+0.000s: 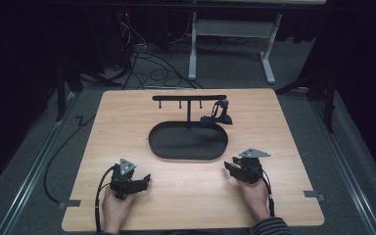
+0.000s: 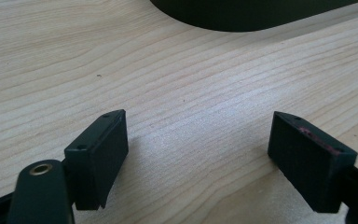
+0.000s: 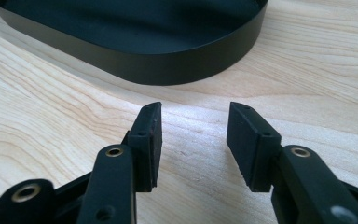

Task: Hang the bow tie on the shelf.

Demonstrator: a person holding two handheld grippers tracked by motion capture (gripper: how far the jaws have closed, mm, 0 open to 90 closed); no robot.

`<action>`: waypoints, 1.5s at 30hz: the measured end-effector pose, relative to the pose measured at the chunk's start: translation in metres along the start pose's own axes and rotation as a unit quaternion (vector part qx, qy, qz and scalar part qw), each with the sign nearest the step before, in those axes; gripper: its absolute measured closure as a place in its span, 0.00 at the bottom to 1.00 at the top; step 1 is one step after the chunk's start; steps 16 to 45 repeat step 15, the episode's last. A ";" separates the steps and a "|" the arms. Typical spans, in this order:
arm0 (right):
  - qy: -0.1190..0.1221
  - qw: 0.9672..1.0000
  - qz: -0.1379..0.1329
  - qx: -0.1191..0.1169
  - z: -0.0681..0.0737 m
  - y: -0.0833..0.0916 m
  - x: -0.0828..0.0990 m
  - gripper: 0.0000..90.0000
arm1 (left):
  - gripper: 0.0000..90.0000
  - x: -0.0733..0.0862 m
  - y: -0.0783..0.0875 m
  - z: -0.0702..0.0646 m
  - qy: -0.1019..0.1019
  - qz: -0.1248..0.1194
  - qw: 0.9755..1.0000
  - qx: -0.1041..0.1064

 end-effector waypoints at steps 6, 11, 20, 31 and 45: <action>0.012 1.000 0.011 0.011 0.001 -0.005 0.003 0.59 | 0.23 0.000 0.000 0.000 0.000 0.000 1.000 0.000; 0.042 0.999 0.022 0.024 0.006 -0.007 0.004 0.53 | 0.23 0.000 0.000 0.000 0.000 0.000 1.000 0.000; 0.046 0.998 0.023 0.019 0.007 -0.007 0.004 0.53 | 0.23 0.000 0.000 0.000 0.000 0.000 1.000 -0.001; 0.046 0.998 0.023 0.019 0.007 -0.007 0.004 0.53 | 0.23 0.000 0.000 0.000 0.000 0.000 1.000 -0.001; 0.046 0.998 0.023 0.019 0.007 -0.007 0.004 0.53 | 0.23 0.000 0.000 0.000 0.000 0.000 1.000 -0.001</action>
Point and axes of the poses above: each handheld gripper's, and its own axes: y roughly backward along the jaws, x roughly out of its underside, z roughly to its left, the point moved 8 cm from there along -y, roughly forward along the jaws, and after that the axes turned 7 degrees about -x, right-handed, at the moved point
